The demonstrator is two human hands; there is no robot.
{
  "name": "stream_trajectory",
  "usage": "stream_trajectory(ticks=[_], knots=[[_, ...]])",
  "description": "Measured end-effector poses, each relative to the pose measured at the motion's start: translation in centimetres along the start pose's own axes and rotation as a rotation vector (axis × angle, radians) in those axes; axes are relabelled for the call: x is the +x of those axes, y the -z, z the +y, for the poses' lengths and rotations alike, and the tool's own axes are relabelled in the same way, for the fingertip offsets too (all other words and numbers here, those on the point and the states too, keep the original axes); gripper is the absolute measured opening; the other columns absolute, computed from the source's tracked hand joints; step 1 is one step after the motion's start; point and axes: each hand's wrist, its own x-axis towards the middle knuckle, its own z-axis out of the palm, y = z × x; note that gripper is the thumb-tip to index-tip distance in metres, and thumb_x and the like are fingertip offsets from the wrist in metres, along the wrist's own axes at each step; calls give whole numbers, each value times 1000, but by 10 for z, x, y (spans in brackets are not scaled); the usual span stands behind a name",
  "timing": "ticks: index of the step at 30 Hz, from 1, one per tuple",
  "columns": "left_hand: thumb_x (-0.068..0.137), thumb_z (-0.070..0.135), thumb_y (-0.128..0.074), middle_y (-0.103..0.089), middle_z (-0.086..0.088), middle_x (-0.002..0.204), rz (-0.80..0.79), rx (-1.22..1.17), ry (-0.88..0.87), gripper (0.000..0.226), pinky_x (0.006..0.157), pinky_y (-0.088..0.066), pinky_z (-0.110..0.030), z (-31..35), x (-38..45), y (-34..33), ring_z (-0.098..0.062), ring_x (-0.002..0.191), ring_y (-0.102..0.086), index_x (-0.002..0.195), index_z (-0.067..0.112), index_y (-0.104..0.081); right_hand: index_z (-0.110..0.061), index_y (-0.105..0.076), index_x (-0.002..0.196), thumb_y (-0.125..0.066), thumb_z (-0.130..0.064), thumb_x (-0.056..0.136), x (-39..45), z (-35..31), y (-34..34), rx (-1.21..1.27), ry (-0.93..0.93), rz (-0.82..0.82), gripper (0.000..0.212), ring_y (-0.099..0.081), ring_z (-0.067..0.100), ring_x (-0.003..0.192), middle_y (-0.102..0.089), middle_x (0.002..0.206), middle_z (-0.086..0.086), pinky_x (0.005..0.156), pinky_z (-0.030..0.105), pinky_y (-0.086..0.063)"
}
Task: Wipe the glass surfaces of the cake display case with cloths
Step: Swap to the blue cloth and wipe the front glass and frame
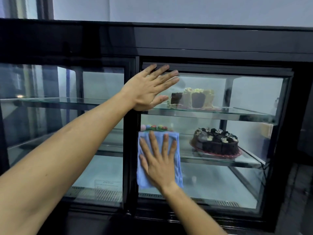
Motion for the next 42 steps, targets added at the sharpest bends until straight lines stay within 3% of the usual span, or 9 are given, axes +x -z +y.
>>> stream_trajectory(ticks=[6, 9, 14, 22, 27, 30, 33, 37, 42], knots=[[107, 54, -8, 4, 4, 174, -12, 0, -3, 67, 130, -7, -48, -1, -3, 1, -25, 162, -1, 167, 25, 4, -44, -28, 160, -47, -61, 101, -118, 5, -10, -92, 199, -176, 64, -3, 39, 159, -27, 169, -7, 123, 63, -9], [107, 52, -8, 3, 2, 174, -11, 10, 1, 67, 130, -8, -49, 1, -4, 0, -26, 161, -1, 167, 24, 4, -45, -32, 158, -53, -60, 98, -64, 22, -2, -41, 204, -91, 65, -12, 37, 158, -28, 169, -8, 122, 64, -17], [108, 50, -13, -3, 0, 175, 32, 26, 4, 66, 130, -11, -50, 0, -6, -7, -27, 161, -6, 168, 22, -4, -37, -38, 158, -44, -55, 104, 53, 21, 23, -14, -9, 75, 57, -17, 51, 153, -30, 168, 2, 120, 73, -12], [108, 50, -8, 1, 0, 175, 35, 67, 23, 66, 130, -7, -50, 4, -6, -12, -27, 161, -2, 167, 24, 3, -40, -32, 160, -53, -59, 99, -93, 6, -10, -71, 102, -32, 67, -5, 38, 159, -27, 170, -4, 124, 64, -10], [107, 50, -9, 0, -3, 175, 10, 22, 21, 68, 130, -8, -50, 10, -4, -7, -27, 161, -3, 167, 21, 0, -39, -42, 156, -51, -56, 101, -4, 39, 16, -39, 56, 76, 58, -25, 43, 154, -35, 165, 0, 120, 70, -18], [106, 54, -10, -2, -3, 175, 18, 2, 32, 70, 130, -7, -49, 8, -5, -7, -27, 161, -4, 167, 21, -2, -34, -44, 156, -47, -54, 103, 59, 40, 23, -42, -43, 132, 56, -24, 53, 150, -33, 165, 7, 118, 75, -16], [106, 55, -11, -4, -4, 175, 43, 1, 56, 71, 130, -8, -50, 13, -4, -9, -28, 161, -5, 167, 20, -3, -34, -38, 158, -48, -56, 102, 16, 25, 10, -36, 26, 70, 61, -13, 53, 153, -26, 168, 6, 120, 74, -6], [105, 57, -1, 11, -4, 174, 41, 50, 149, 73, 130, -3, -49, 28, -5, -19, -28, 161, 7, 166, 18, 10, -43, -31, 160, -54, -62, 95, -104, 13, -14, -149, 273, -94, 71, -3, 43, 158, -21, 171, -4, 123, 67, -7], [105, 59, 0, 11, -2, 174, 44, -33, 179, 74, 130, -2, -49, 32, -3, -18, -28, 161, 8, 166, 19, 9, -44, -40, 156, -53, -58, 97, -33, 33, 6, -40, 241, 15, 62, -17, 37, 158, -32, 167, -5, 124, 65, -13]])
